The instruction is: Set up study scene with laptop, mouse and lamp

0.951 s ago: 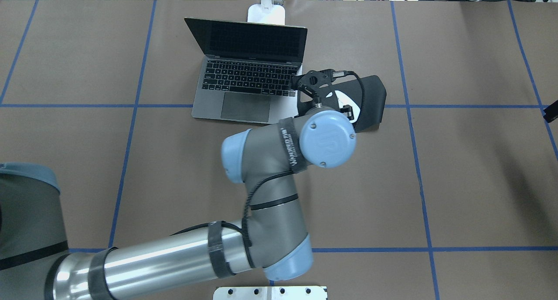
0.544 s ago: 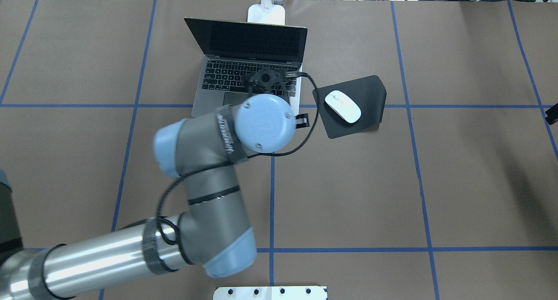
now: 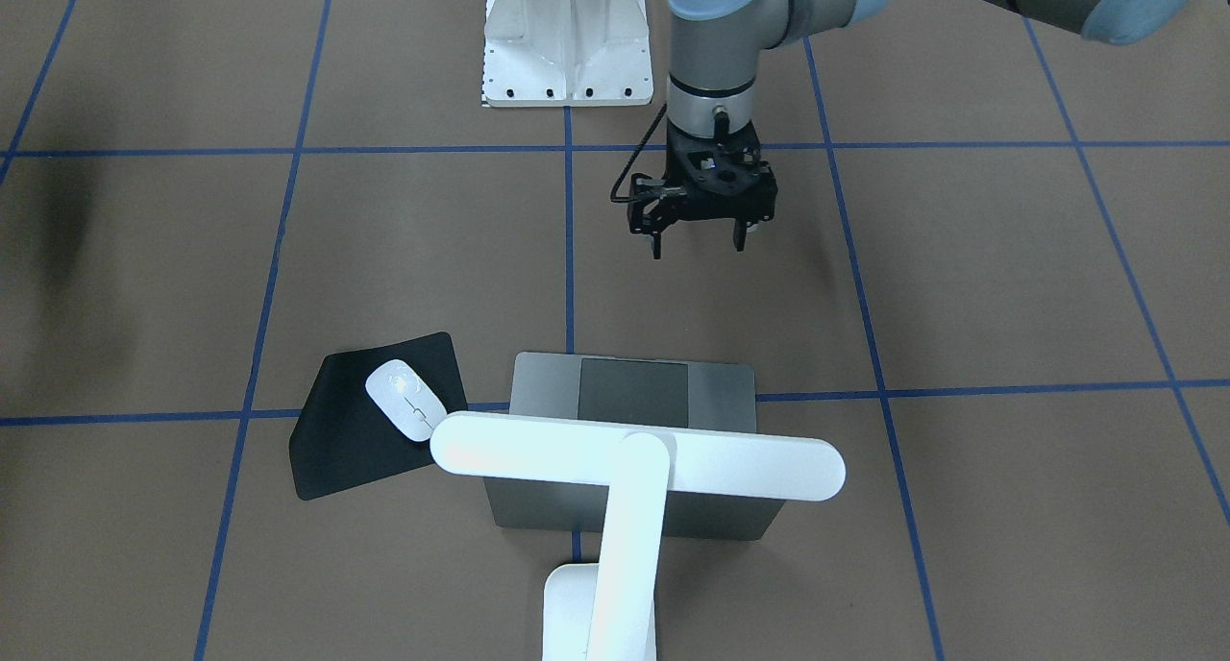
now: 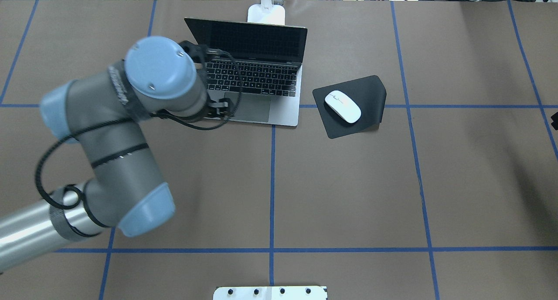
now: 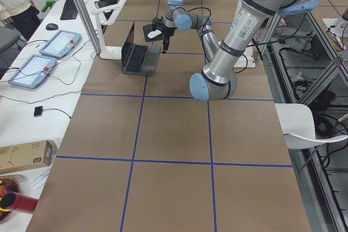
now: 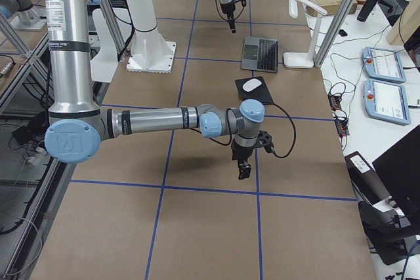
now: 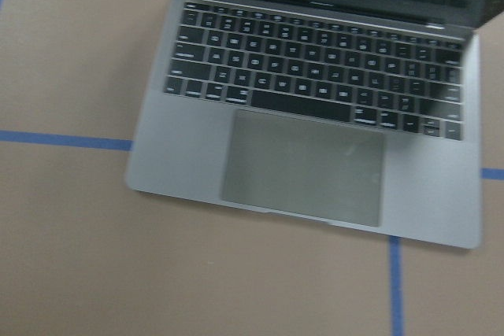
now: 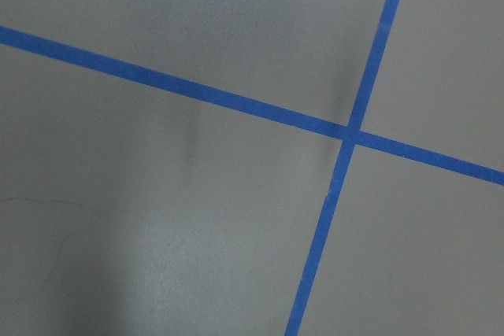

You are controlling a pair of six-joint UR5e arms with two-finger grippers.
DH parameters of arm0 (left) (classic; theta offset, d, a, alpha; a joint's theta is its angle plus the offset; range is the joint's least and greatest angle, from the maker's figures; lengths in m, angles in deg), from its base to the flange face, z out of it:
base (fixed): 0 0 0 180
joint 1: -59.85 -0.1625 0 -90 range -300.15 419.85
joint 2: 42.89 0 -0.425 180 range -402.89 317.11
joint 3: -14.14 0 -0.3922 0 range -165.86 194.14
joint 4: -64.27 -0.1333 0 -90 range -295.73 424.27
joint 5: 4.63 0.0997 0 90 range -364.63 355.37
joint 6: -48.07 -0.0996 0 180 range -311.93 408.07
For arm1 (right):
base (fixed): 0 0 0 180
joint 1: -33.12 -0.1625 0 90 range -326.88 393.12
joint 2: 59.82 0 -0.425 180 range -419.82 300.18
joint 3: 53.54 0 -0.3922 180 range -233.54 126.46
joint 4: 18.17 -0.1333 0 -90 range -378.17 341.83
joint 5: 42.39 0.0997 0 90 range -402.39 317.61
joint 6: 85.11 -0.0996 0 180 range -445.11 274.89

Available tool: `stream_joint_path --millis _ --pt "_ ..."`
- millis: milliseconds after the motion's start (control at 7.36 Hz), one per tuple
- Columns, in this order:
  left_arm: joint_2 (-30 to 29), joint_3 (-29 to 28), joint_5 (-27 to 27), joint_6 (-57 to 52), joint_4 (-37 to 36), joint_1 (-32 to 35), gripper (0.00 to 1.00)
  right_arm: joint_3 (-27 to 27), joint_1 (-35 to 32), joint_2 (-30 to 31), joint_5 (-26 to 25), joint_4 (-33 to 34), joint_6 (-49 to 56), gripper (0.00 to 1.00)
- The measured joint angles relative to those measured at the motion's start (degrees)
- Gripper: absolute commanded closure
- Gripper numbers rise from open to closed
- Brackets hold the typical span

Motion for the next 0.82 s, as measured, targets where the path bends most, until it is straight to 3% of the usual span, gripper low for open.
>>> stream_joint_path --millis 544,815 --pt "9.0 1.3 -13.1 -16.7 -0.5 13.7 0.01 -1.2 -4.0 0.5 1.8 0.0 6.0 0.0" --pt "13.7 1.3 -17.1 -25.3 -0.2 20.0 0.01 -3.8 -7.1 0.9 3.6 0.0 11.6 0.0"
